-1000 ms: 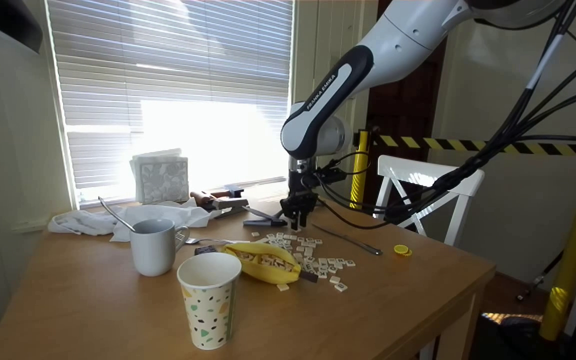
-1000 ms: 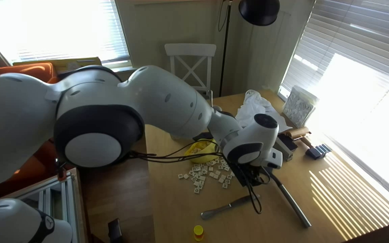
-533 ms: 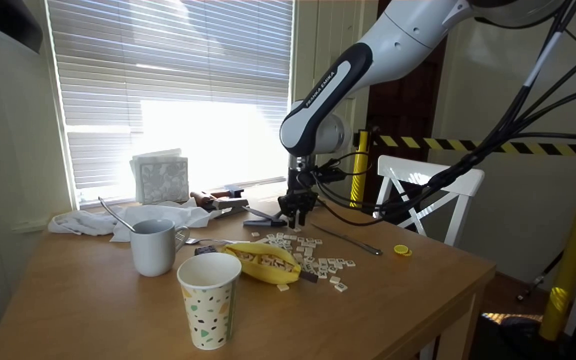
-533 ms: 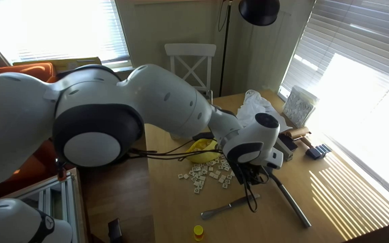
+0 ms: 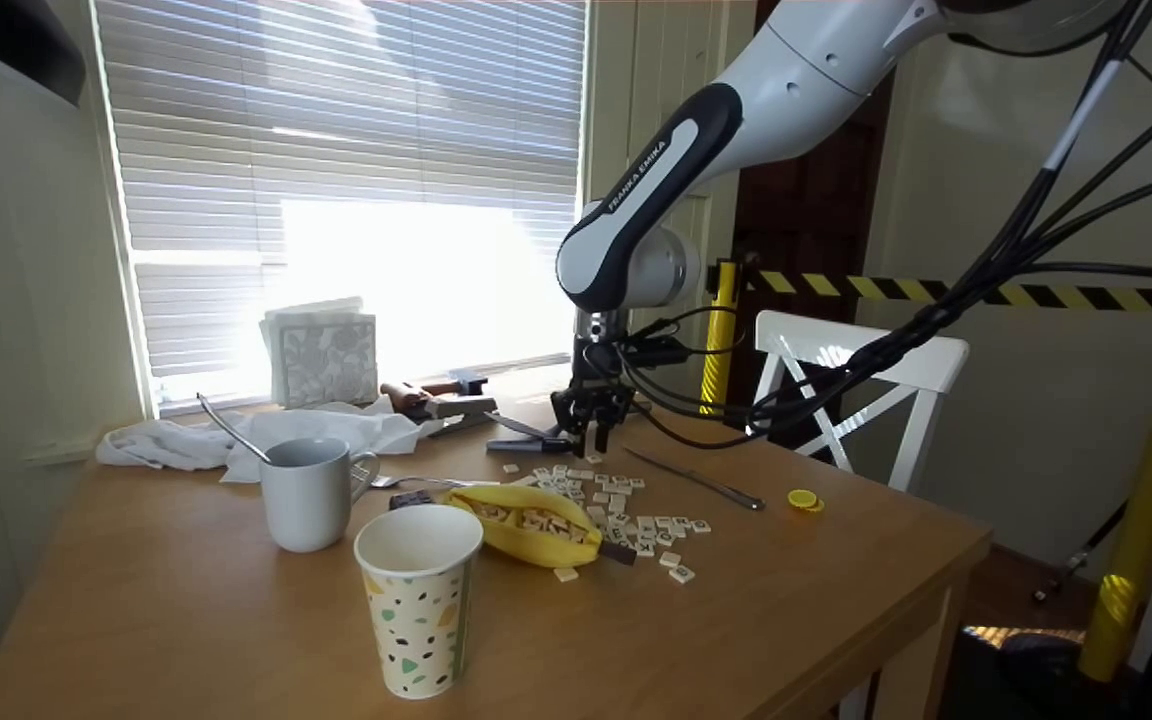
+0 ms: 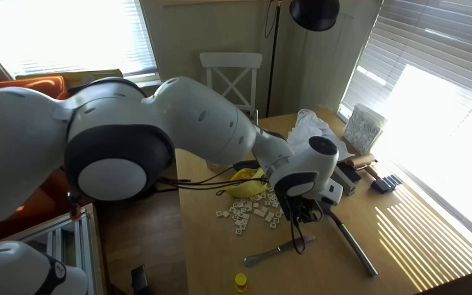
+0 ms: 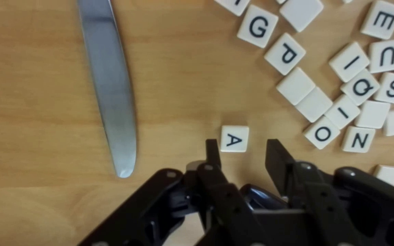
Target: Put one letter block into the yellow bag
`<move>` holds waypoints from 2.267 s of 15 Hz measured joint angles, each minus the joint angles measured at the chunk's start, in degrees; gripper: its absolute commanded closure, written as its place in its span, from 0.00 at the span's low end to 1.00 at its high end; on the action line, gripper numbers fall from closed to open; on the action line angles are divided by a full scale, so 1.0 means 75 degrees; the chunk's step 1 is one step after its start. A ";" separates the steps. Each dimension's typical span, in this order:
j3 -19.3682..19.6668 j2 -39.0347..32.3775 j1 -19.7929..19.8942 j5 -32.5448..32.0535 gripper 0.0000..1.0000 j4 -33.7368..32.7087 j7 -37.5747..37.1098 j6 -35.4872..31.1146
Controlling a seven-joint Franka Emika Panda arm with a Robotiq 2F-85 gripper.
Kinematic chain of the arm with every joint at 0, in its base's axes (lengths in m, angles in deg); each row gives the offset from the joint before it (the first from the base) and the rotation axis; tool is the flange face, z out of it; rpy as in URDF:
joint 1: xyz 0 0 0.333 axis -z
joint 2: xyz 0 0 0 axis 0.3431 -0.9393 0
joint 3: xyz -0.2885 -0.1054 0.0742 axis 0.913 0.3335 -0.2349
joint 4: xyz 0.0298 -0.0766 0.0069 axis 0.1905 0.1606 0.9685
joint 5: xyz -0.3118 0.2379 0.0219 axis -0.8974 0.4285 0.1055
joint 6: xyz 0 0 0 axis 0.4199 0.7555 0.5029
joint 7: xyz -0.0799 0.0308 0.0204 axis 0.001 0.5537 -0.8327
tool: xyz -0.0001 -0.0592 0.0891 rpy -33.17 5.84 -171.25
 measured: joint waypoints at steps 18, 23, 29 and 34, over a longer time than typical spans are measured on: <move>-0.0803 0.0773 0.0230 0.0347 0.95 0.0910 0.0966 -0.1260; -0.2091 0.1659 0.0720 0.0695 0.95 0.1871 0.2851 -0.1751; -0.3678 0.1610 0.1675 0.1479 0.95 0.2154 0.5505 -0.1269; -0.3877 0.1498 0.2122 0.2056 0.95 0.2120 0.7477 0.0580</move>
